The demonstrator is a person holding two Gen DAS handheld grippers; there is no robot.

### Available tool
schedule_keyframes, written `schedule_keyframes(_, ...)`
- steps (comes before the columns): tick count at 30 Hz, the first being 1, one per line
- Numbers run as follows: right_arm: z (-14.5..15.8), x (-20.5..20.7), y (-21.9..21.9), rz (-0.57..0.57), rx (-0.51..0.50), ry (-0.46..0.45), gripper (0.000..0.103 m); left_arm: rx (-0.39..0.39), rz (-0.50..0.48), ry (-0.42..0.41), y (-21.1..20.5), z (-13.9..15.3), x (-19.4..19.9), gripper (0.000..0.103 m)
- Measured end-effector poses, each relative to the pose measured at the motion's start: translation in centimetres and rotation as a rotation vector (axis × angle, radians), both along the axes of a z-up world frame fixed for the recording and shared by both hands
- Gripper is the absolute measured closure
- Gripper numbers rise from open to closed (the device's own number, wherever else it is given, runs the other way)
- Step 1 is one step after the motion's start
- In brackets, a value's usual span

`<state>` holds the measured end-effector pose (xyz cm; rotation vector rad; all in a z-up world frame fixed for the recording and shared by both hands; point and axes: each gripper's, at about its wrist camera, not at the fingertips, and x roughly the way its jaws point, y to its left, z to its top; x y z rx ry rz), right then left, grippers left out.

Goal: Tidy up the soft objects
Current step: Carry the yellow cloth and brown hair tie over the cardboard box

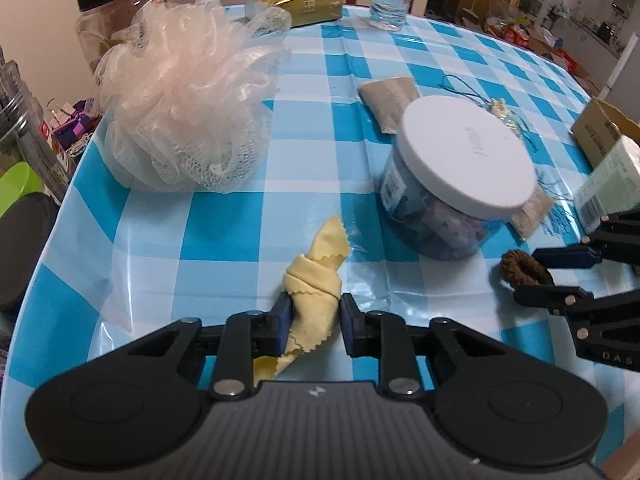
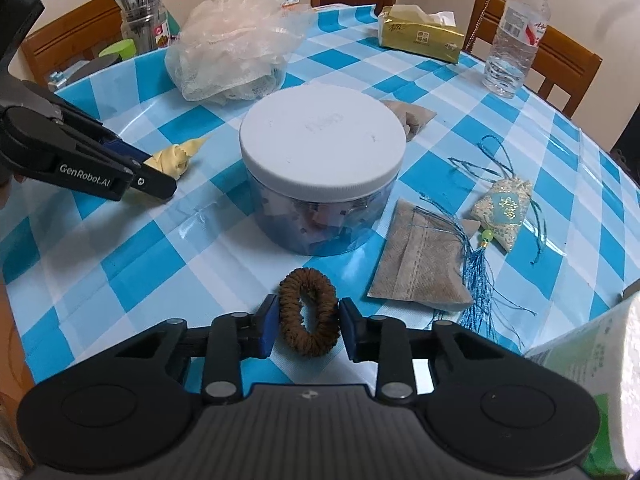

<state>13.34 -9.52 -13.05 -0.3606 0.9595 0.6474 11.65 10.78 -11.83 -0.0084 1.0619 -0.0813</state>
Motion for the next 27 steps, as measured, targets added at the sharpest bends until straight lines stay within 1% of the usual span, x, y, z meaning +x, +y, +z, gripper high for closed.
schedule_keyframes(4,1.2,-0.8,-0.2,-0.010,0.001,-0.014,0.066,-0.006,-0.031,0.004,-0.2,1.0,-0.5,0.079)
schedule_keyframes(7,2.4,-1.5,-0.6,-0.031,0.009,-0.019,0.066,-0.023,-0.070,0.002,-0.4,2.4,-1.1,0.079)
schedule_keyframes(13,5.4,-4.0,-2.6,-0.092,0.005,-0.059,0.066,-0.035,-0.200,-0.015,-1.9,5.5,-2.7,0.079)
schedule_keyframes(17,7.0,-5.6,-5.2,-0.129,0.026,-0.080,0.066,-0.031,-0.298,-0.028,-4.2,7.2,-3.8,0.079)
schedule_keyframes(19,7.6,-6.3,-6.9,-0.141,0.032,-0.085,0.066,-0.028,-0.329,-0.036,-5.6,8.1,-4.4,0.079)
schedule_keyframes(23,8.6,-7.5,-10.9,-0.154,0.032,-0.100,0.066,-0.044,-0.374,-0.059,-9.1,9.6,-5.2,0.079)
schedule_keyframes(25,9.1,-8.0,-13.2,-0.159,0.027,-0.111,0.066,-0.043,-0.378,-0.060,-11.0,10.1,-5.4,0.079)
schedule_keyframes(27,9.3,-8.4,-15.4,-0.174,0.011,-0.129,0.066,-0.068,-0.393,-0.058,-13.0,10.6,-5.6,0.079)
